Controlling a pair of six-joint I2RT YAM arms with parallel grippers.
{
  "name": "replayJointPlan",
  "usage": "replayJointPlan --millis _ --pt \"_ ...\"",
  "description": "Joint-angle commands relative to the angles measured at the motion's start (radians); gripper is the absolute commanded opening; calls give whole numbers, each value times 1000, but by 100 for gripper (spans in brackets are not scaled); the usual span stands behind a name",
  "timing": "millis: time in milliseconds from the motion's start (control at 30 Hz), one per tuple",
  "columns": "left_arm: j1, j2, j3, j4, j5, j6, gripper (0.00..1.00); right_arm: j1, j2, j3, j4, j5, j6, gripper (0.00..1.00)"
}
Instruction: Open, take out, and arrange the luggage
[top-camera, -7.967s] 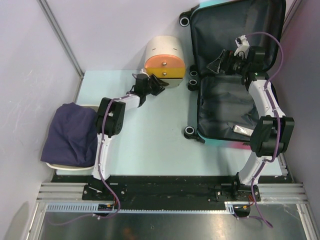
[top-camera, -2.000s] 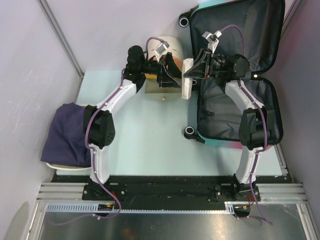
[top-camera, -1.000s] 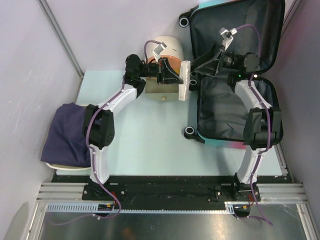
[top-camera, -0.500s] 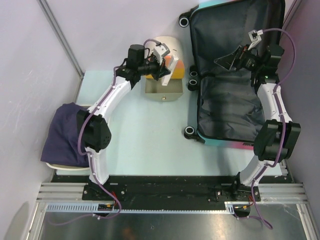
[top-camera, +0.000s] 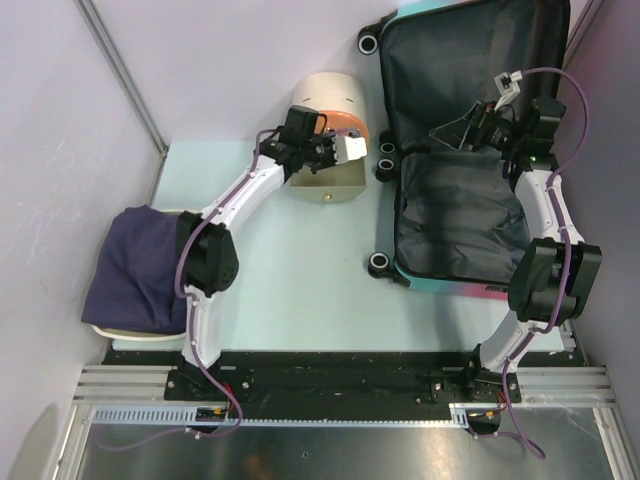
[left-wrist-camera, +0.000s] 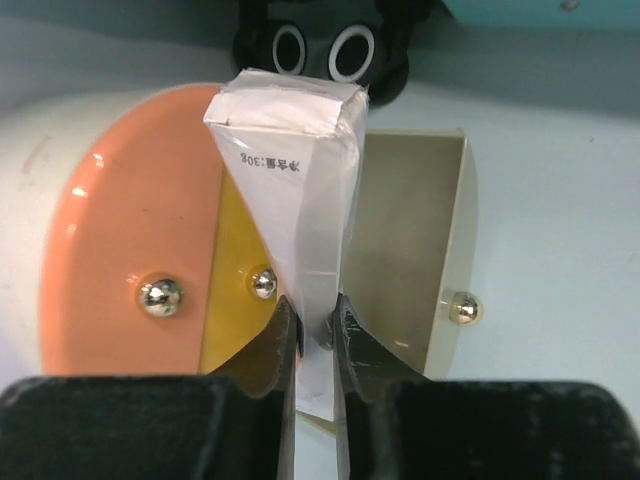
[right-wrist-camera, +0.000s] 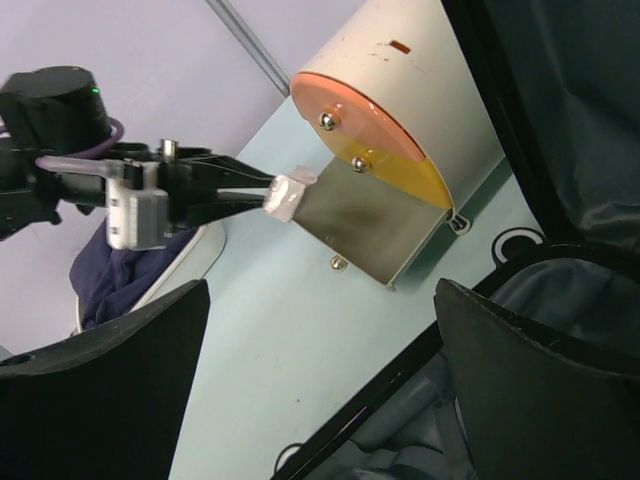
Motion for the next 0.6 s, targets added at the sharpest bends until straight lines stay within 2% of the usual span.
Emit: replayJointPlan --millis 0,400,567 --pt "4 62 73 -6 -27 97 17 -1 -55 -7 -15 -10 -41 100" --pt "4 178 118 -14 -141 125 17 2 -63 -19 -24 -8 -57 100" --pt "4 214 139 -14 -182 139 24 1 -61 -18 -21 -7 -58 100"
